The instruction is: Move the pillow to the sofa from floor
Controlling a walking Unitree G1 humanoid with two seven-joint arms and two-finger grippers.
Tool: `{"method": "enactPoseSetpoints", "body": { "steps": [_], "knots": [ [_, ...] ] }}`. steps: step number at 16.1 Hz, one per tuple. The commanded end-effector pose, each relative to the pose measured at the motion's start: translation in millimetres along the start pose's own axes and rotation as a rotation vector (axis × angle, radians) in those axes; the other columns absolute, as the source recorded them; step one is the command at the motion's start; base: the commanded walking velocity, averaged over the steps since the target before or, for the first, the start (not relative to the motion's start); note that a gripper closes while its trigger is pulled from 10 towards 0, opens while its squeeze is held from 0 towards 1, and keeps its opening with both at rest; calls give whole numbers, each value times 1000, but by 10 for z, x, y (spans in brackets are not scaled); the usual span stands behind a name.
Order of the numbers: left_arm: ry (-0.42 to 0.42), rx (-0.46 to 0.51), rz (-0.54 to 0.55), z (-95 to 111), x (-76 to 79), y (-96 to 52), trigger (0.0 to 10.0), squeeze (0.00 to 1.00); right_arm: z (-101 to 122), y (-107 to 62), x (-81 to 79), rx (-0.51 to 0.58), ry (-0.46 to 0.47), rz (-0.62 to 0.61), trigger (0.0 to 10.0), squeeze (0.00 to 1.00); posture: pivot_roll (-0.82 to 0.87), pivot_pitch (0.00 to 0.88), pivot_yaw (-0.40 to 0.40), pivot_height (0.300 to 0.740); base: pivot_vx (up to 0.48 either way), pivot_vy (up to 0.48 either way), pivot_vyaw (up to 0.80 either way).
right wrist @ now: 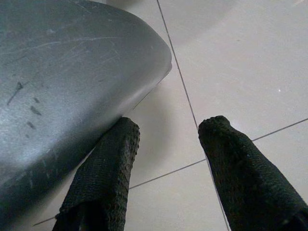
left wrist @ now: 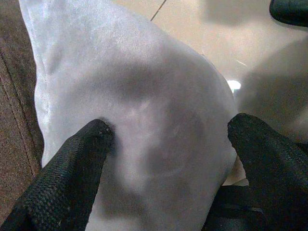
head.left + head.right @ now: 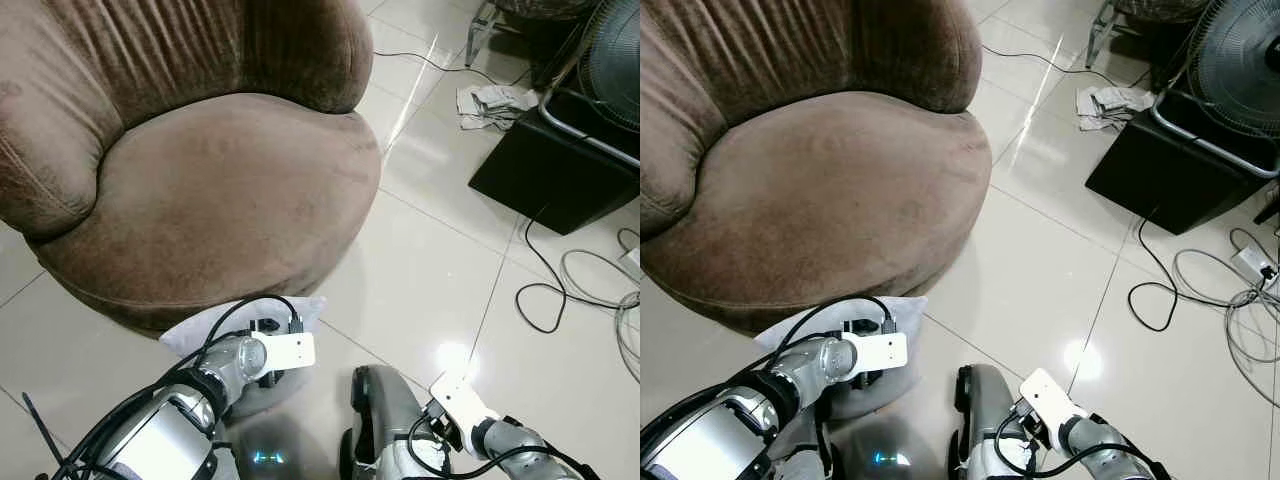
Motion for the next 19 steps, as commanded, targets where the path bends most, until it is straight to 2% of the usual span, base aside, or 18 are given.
{"method": "enactPoseSetpoints", "body": {
  "steps": [1,13,19],
  "knots": [
    [7,14,-8,53,-5,6,10000,0,-93,-30,0,-32,23,1,10000,0,-78,226,-162,598,0,0,0],
    [7,12,-10,27,4,2,10000,0,-92,-22,-25,-30,23,4,10000,0,-84,224,-153,598,0,0,0],
    [7,12,-9,18,-12,-4,10000,0,-79,-17,-24,-26,22,5,10000,0,-49,241,-185,598,0,0,0]
  ]
}}
Point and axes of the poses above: a point about 5 cm out from each wrist's last joint towards the gripper, its own y axis pointing out of the wrist towards the gripper, its own z axis along the axis of the wrist's last joint, x = y × z, the point moved 3 cm from there along y, pointing out of the wrist towards the gripper, and after that the axes turned 7 degrees about y, right-handed, at the moved point
